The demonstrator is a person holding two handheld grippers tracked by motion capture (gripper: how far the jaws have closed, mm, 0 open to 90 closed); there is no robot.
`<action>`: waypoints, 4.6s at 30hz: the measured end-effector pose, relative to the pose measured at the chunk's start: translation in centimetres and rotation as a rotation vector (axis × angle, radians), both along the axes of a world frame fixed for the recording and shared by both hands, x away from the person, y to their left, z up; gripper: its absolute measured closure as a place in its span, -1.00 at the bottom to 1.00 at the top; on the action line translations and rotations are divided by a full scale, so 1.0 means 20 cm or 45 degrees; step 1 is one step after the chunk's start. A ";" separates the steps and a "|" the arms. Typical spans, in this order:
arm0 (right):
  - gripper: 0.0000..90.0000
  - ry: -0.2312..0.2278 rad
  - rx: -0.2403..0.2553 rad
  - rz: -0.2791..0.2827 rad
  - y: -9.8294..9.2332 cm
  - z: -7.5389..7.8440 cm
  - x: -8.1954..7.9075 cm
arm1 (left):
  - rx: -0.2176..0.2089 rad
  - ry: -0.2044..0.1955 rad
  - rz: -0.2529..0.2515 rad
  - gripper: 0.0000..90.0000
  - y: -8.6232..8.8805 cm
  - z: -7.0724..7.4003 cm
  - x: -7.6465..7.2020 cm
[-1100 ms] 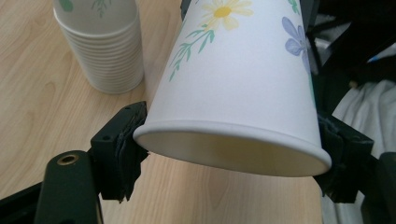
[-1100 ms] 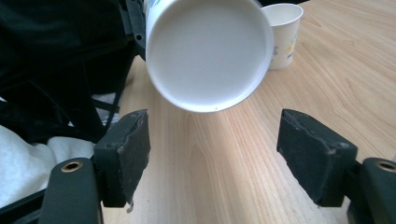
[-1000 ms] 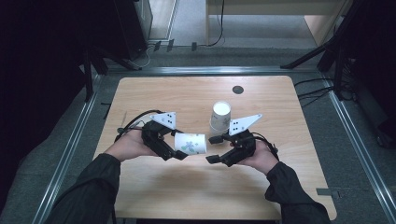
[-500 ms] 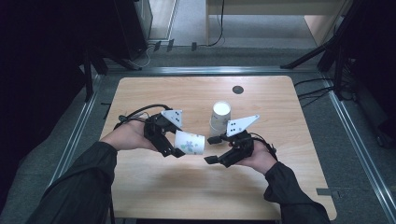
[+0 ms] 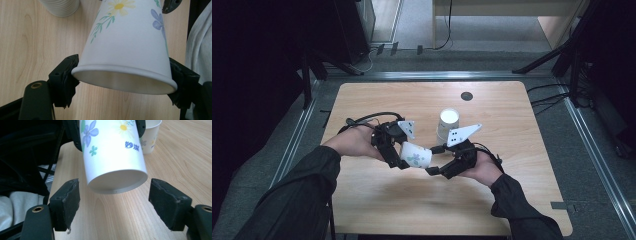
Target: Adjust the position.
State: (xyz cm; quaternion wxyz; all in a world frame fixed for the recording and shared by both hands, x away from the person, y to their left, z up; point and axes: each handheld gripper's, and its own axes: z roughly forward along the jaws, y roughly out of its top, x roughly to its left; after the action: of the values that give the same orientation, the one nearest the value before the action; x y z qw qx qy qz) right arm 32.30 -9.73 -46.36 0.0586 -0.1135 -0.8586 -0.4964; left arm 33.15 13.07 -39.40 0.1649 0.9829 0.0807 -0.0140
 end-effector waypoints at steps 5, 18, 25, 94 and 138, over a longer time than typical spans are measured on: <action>-0.44 -0.018 -0.014 -0.016 0.02 -0.01 0.01 | 0.061 0.005 -0.008 -0.51 -0.03 -0.01 0.00; -0.44 -0.024 -0.016 -0.008 0.08 -0.02 0.00 | 0.153 -0.004 -0.038 -0.51 -0.08 -0.03 0.01; -0.43 -0.021 -0.029 0.000 0.11 -0.04 0.00 | 0.154 0.003 -0.045 -0.51 -0.10 -0.03 0.01; -0.23 -0.058 0.072 -0.029 -0.05 0.05 0.03 | -0.486 0.035 0.263 -0.72 0.20 -0.10 -0.02; -0.23 -0.009 0.104 -0.018 -0.08 -0.02 0.04 | -0.876 0.117 0.391 -0.68 0.16 -0.26 -0.08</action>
State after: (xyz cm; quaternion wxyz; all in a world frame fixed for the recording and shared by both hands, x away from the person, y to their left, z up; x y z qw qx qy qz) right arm 33.13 -11.29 -46.76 0.0567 -0.1154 -0.8370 -0.5319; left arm 31.65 16.22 -44.63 0.4818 0.8448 0.2251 -0.0595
